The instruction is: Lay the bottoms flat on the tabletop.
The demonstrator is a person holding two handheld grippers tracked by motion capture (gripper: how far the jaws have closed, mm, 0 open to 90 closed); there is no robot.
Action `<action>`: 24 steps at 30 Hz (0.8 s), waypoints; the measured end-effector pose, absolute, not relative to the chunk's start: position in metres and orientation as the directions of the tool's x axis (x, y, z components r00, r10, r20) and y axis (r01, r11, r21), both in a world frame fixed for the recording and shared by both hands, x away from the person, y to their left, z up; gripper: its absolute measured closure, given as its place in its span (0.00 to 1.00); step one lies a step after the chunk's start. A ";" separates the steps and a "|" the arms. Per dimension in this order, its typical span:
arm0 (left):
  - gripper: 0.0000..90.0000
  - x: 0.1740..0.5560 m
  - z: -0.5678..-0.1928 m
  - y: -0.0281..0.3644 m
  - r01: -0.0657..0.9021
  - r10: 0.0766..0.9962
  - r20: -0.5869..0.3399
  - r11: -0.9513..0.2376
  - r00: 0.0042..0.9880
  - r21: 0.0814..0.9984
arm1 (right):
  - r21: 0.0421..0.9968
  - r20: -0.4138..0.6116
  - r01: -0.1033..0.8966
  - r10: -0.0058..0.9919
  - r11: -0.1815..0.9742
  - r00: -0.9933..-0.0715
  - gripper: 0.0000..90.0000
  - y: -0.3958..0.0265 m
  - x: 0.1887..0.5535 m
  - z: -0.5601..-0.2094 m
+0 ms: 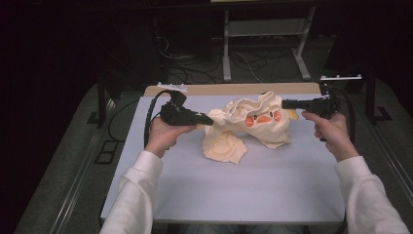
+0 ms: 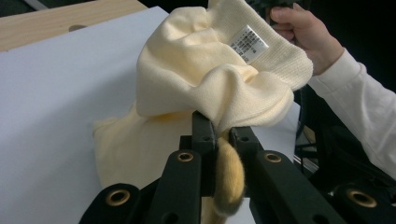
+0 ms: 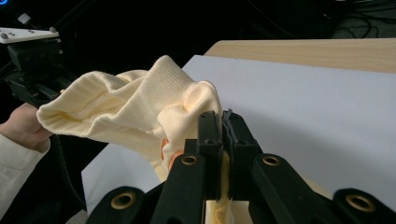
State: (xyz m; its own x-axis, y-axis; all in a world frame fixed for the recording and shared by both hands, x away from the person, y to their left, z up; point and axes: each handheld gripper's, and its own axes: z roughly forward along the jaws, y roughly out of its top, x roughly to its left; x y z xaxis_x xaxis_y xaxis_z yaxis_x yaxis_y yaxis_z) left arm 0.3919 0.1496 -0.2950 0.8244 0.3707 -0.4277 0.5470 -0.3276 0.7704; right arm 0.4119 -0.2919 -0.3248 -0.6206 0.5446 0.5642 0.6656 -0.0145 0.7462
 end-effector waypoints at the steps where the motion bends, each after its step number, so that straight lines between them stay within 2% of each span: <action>1: 0.92 0.393 -0.293 0.152 0.558 0.370 -0.440 -0.327 0.818 0.763 | 0.746 0.564 0.666 0.544 -0.012 -0.622 0.95 -0.291 0.412 -0.323; 6: 0.92 0.406 -0.290 0.165 0.609 0.382 -0.487 -0.340 0.786 0.717 | 0.747 0.564 0.664 0.539 -0.010 -0.626 0.95 -0.282 0.416 -0.315; 14: 0.92 0.453 -0.318 0.187 0.710 0.464 -0.553 -0.296 0.691 0.639 | 0.724 0.553 0.690 0.599 0.000 -0.580 0.95 -0.265 0.449 -0.329; 20: 0.91 0.471 -0.341 0.185 0.723 0.589 -0.474 -0.302 0.654 0.622 | 0.717 0.514 0.697 0.661 0.019 -0.547 0.95 -0.253 0.477 -0.350; 24: 0.91 0.481 -0.352 0.180 0.709 0.644 -0.418 -0.287 0.640 0.644 | 0.722 0.492 0.692 0.703 0.000 -0.513 0.95 -0.247 0.493 -0.363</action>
